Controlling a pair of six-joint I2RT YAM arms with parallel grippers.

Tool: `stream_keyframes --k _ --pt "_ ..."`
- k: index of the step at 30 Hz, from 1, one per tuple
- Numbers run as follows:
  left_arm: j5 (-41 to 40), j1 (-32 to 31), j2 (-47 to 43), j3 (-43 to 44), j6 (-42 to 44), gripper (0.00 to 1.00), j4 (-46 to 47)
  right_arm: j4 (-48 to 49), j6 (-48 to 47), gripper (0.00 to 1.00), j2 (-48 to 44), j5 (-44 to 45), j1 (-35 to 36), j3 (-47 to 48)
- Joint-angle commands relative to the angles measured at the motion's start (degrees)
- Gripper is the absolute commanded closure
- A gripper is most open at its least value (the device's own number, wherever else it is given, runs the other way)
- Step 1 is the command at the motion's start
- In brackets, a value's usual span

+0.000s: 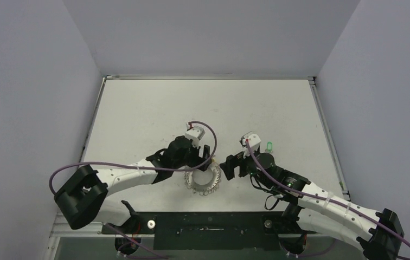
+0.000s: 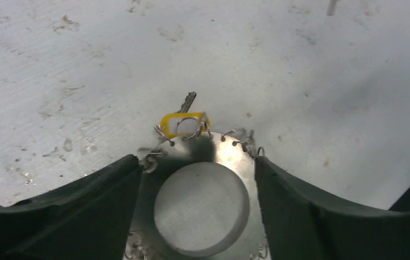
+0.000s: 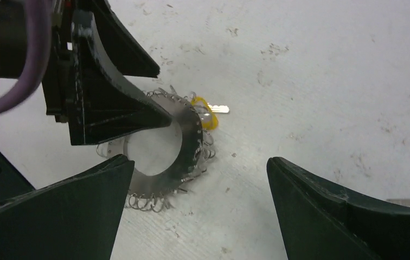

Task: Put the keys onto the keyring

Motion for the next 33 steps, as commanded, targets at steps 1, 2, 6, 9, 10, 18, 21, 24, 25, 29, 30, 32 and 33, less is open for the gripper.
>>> stream_keyframes --k 1,2,6,9,10,18,21,24,25,29,30,32,33 --pt "12.08 9.62 5.42 7.46 -10.78 0.07 -5.73 -5.71 9.56 0.0 -1.02 8.11 -0.63 -0.03" --pt "15.75 12.29 7.22 8.81 -14.17 0.03 -8.49 -6.64 11.6 0.0 -0.99 9.19 -0.67 -0.11" --pt "29.68 22.31 15.41 15.24 -19.93 0.03 -18.45 -7.69 16.11 0.0 0.43 11.09 -0.83 -0.78" --pt "33.84 28.2 19.39 17.83 -20.48 0.03 -25.14 -6.99 17.47 0.0 2.62 10.94 -0.98 -1.16" --pt "33.74 29.3 19.75 18.04 -20.11 0.03 -26.97 -6.54 17.96 0.0 3.38 10.73 -1.02 -1.4" --pt "17.77 32.69 12.86 18.09 -13.25 0.03 -42.51 1.9 20.9 0.0 15.68 4.07 -1.29 -1.85" --pt "11.74 32.87 8.66 16.54 -11.72 0.03 -46.66 6.81 21.22 0.0 21.9 0.84 -1.6 -1.21" --pt "11.73 32.94 3.71 12.34 -11.87 0.03 -46.68 9.33 21.37 0.0 28.76 -2.27 -1.92 1.17" --pt "12.58 32.9 2.06 10.64 -12.48 0.03 -45.9 9.81 21.33 0.0 30.99 -3.33 -2.13 2.1" --pt "20.06 32.63 -4.46 2.32 -16.89 0.03 -38.46 12.7 22.4 0.05 37.75 -8.8 -2.35 4.58" --pt "22.26 32.42 -5.61 0.1 -18.54 0.03 -35.64 14.09 23.26 0.07 38.91 -10.07 -2.35 4.59" --pt "24.86 31.45 -7.13 -3.92 -22.41 0.03 -31.0 17.46 25.64 0.13 40.57 -12.81 -2.22 3.34" --pt "25.58 30.67 -7.56 -5.37 -23.86 0.03 -28.78 18.98 27.13 0.15 41.1 -13.78 -2.04 2.49"
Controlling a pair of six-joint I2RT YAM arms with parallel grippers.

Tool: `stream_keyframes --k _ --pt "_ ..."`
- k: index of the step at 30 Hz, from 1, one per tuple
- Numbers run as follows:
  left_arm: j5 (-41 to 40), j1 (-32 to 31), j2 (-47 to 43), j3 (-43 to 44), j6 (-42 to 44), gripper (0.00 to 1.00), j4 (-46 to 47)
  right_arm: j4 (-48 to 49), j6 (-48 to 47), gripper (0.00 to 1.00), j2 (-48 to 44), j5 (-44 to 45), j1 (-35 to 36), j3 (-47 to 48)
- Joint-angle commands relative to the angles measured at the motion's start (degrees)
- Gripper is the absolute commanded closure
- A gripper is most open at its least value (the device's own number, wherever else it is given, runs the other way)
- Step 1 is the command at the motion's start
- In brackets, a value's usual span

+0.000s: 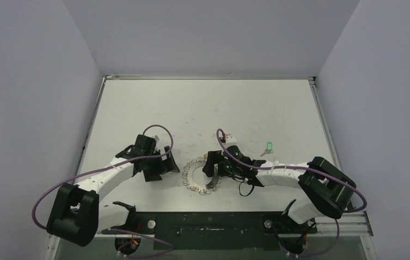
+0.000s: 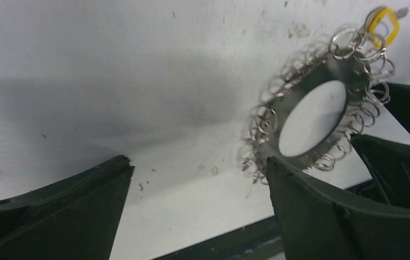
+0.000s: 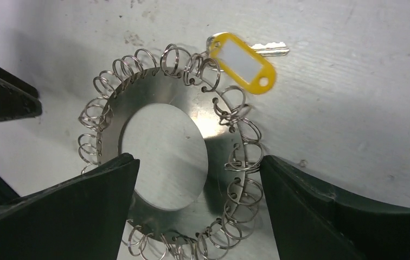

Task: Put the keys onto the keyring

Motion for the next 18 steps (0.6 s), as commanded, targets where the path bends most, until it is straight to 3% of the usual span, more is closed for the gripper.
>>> stream_keyframes --k 1,8,14,18 --pt "6.49 -2.73 -2.3 -5.48 -7.65 0.05 11.46 7.76 6.67 0.19 3.58 -8.28 0.21 -2.8" --pt "5.18 -10.23 2.64 -5.98 -10.81 0.16 19.35 13.18 13.7 0.44 4.0 -10.33 3.68 -8.31" --pt "2.7 -10.46 8.06 0.75 -5.56 0.24 16.88 12.14 18.16 0.56 2.81 -6.97 9.94 -8.66" --pt "0.1 -10.55 11.18 6.66 -0.22 0.24 11.91 12.59 19.93 0.57 1.18 -6.07 10.89 -9.51"
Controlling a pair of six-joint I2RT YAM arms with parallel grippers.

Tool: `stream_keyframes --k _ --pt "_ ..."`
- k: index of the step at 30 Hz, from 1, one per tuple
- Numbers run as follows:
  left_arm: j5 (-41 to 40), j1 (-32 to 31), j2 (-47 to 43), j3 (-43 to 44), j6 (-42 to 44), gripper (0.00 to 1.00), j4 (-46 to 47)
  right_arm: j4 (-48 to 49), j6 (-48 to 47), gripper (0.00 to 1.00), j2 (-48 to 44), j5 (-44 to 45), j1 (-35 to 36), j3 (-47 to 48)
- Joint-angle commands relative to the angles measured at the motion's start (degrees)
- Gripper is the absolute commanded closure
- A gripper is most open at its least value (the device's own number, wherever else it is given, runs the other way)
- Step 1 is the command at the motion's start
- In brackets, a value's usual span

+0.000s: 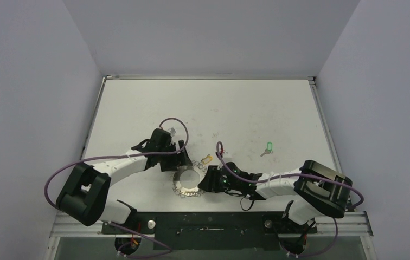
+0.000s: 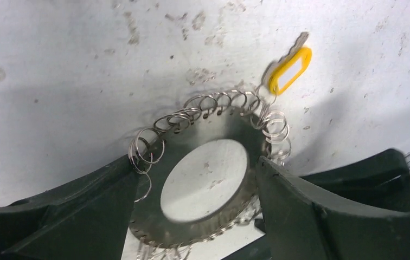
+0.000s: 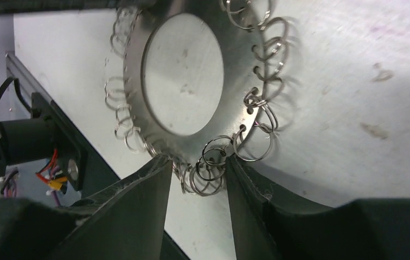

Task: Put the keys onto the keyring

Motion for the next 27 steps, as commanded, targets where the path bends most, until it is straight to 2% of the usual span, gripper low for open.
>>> stream_keyframes --k 1,6,9,11,14,19,22,24,27 --pt "-1.69 -1.13 3.24 6.84 6.3 0.23 -4.42 -3.68 3.72 0.54 -1.8 -0.85 2.2 -1.78" --pt "-9.94 -1.24 -0.24 10.09 10.4 0.03 -12.47 -16.41 -1.17 0.3 -11.15 5.3 0.88 0.48" --pt "-10.95 -0.94 -4.59 8.14 10.03 0.03 -13.81 -22.57 -5.17 0.18 -15.65 8.0 -1.52 2.21" --pt "-10.17 -0.89 -8.05 5.38 8.24 0.03 -13.64 -23.77 -7.04 0.16 -16.84 7.08 -4.59 2.81" --pt "-7.35 -0.8 -11.89 0.83 4.1 0.03 -12.17 -23.79 -9.14 0.16 -15.93 2.69 -8.57 4.25" --pt "-2.85 -1.04 -17.0 -7.43 -3.5 0.13 -7.41 -22.28 -11.45 0.2 -9.76 -1.81 -9.17 7.96" --pt "-2.05 -1.12 -19.29 -11.23 -6.48 0.17 -5.38 -18.74 -11.09 0.28 -5.46 -5.15 -8.91 8.49" --pt "-0.98 -1.02 -19.93 -12.88 -7.25 0.31 -3.28 -16.86 -10.0 0.34 -3.35 -5.97 -8.82 8.0" --pt "-0.82 -0.89 -18.54 -12.9 -7.29 0.34 -2.36 -14.23 -8.62 0.43 -2.02 -6.66 -8.56 6.9"
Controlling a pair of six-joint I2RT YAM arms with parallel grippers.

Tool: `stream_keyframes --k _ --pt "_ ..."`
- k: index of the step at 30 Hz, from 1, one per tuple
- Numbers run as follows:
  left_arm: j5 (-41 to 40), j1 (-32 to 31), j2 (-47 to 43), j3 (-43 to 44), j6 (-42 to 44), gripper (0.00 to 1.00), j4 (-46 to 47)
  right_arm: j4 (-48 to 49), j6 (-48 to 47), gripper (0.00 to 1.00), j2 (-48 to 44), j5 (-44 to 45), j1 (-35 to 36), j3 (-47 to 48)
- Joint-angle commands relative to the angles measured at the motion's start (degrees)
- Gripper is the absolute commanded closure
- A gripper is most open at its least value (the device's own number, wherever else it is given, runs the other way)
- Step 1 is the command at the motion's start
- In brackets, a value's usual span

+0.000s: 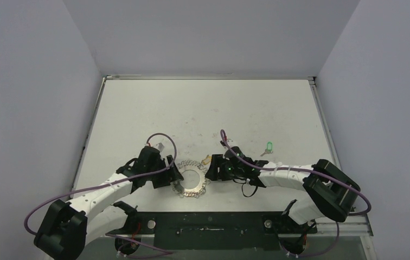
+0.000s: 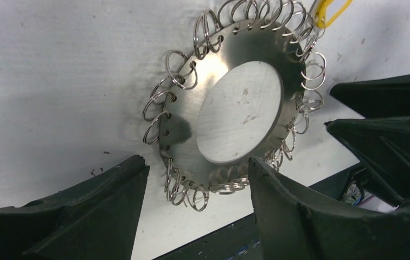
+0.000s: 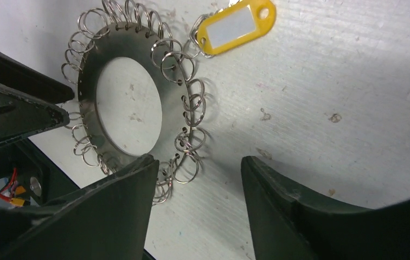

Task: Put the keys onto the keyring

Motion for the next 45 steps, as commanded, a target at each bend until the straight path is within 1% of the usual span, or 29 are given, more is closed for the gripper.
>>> stream_keyframes --k 1,4,6,9,11,13,14,16,18,21,23,24,27,30,32,38,41,45 --pt "1.68 0.23 1.71 -0.31 -2.32 0.36 4.47 5.23 1.39 0.46 1.83 -2.87 0.66 -0.47" --pt "1.51 0.27 4.93 1.01 -1.42 0.4 5.62 6.18 1.98 0.55 1.72 -2.97 1.03 -1.31" --pt "1.5 0.36 7.02 2.55 -0.49 0.41 6.31 5.8 1.92 0.56 1.36 -2.89 1.11 -1.45" --pt "1.42 0.45 9.49 5.06 1.26 0.42 7.06 3.43 0.94 0.56 -0.27 -1.75 1.11 -1.02" --pt "1.3 0.53 10.54 6.61 2.62 0.42 7.2 1.15 0.11 0.53 -1.53 -0.58 1.11 -0.55" --pt "0.14 0.61 10.86 8.22 4.07 0.42 5.8 -1.65 -1.01 0.44 -2.78 0.78 1.11 0.17" --pt "-0.92 0.62 10.51 8.98 5.21 0.41 3.71 -3.19 -1.63 0.38 -3.6 1.41 1.11 0.47" --pt "-3.56 0.64 8.82 10.3 6.86 0.35 0.37 -5.95 -2.71 0.31 -5.12 2.82 1.17 0.98" --pt "-6.55 0.71 5.88 11.11 8.36 0.26 -3.15 -8.69 -3.66 0.28 -6.86 3.87 1.18 1.28" --pt "-10.9 0.86 -0.3 11.38 9.82 0.11 -7.53 -10.77 -5.0 0.23 -8.83 4.81 1.11 1.62" --pt "-13.74 1.04 -4.92 11.22 10.53 0.05 -9.69 -11.13 -5.92 0.22 -9.51 4.59 0.87 1.79" --pt "-14.76 1.17 -7.12 10.93 10.69 0.03 -10.52 -11.1 -6.39 0.22 -9.63 4.32 0.78 1.88" --pt "-14.39 1.56 -13.38 9.37 11.51 0.03 -10.63 -10.35 -7.21 0.24 -9.31 3.12 0.53 2.09" --pt "-12.19 2.08 -17.81 7.16 10.17 0.03 -9.61 -8.64 -7.17 0.27 -7.8 1.47 0.25 2.26" --pt "-9.4 2.41 -19.9 5.68 8.23 0.03 -8.54 -7.24 -7.08 0.31 -5.9 0.28 0.23 2.68" --pt "-2.36 2.56 -23.14 0.79 3.79 0.03 -2.95 -0.56 -5.53 0.36 0.37 -2.81 0.47 3.95" --pt "-1.09 2.6 -23.53 -0.57 2.98 0.03 -1.99 2.26 -4.91 0.41 2.54 -4.91 0.79 4.91" --pt "-0.68 2.64 -23.24 -1.29 2.95 0.03 -2.11 4.17 -5.72 0.46 2.93 -7.26 2.36 6.52"
